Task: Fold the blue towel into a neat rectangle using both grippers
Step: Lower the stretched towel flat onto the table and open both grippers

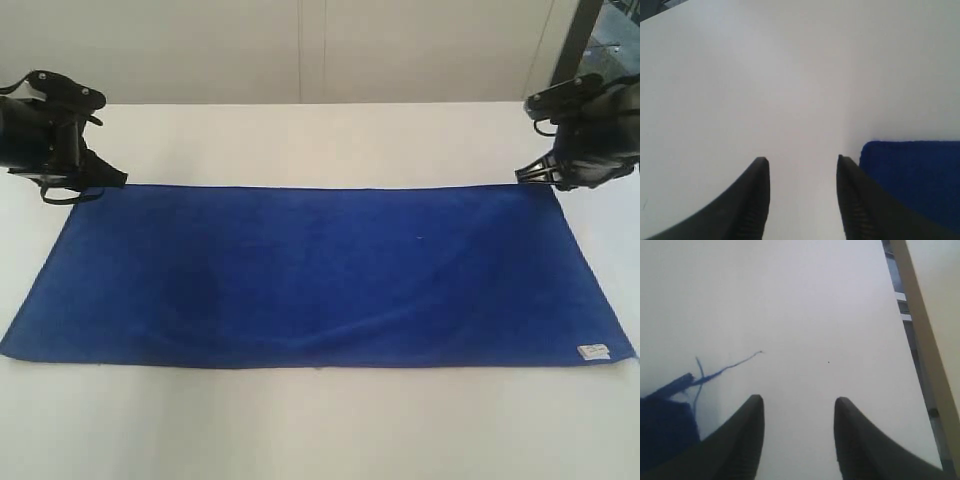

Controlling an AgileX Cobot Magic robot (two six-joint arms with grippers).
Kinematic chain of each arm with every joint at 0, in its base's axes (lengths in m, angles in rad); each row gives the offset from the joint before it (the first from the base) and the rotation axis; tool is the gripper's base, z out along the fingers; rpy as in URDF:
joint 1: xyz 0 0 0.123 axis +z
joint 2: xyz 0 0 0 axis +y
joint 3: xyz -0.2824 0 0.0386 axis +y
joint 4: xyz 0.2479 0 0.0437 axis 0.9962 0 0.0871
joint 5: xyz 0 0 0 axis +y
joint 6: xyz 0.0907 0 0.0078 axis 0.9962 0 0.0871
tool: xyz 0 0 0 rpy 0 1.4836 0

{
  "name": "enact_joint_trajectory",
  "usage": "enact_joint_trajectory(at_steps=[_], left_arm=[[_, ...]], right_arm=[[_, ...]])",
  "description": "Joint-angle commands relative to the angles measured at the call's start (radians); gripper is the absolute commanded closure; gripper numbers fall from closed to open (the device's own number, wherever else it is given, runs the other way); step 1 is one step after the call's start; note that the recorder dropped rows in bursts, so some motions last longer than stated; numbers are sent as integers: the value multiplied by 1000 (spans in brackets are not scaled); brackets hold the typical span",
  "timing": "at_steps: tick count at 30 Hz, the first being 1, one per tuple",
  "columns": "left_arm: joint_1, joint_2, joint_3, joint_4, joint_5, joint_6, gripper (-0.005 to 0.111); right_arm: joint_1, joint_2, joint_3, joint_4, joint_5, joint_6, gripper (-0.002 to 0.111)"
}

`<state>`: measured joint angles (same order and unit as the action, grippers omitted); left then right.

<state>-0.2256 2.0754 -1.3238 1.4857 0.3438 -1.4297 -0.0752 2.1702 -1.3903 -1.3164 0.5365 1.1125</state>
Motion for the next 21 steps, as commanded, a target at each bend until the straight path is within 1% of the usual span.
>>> enact_joint_trajectory(at_steps=[1,4,6,7,8,10,11,13,15,19,21], left_arm=[[4,-4,-4,14,-14,-2,58],[4,-4,-4,14,-20,-5,58],[4,-4,-4,6,-78,-10,59],[4,-4,-4,-3,-136,-10,64],[4,-4,-4,-13,-158,-10,69],[4,-4,-4,-13,-184,-10,80],[4,-4,-4,-13,-196,-10,92],[4,-4,-4,-13,-196,-10,106],[4,-3,-4,-13,-196,-10,107],[4,19,-4,-13,-196,-10,107],[4,42,-4,-13,-194,-10,107]], right_arm=[[-7,-3,-5,9,-3,16,65],[-7,-36,-5,70,-18,14,65],[-7,-52,-5,236,-99,-93,67],[-3,-52,-5,346,-141,-220,72],[-1,-52,-5,392,-143,-259,76],[4,-52,-5,433,-127,-295,86],[8,-52,-5,433,-110,-308,96],[13,-52,-5,437,-108,-310,108],[17,-52,-5,462,-112,-331,108],[40,-52,-5,545,-153,-440,108],[42,-48,-5,545,-184,-443,108]])
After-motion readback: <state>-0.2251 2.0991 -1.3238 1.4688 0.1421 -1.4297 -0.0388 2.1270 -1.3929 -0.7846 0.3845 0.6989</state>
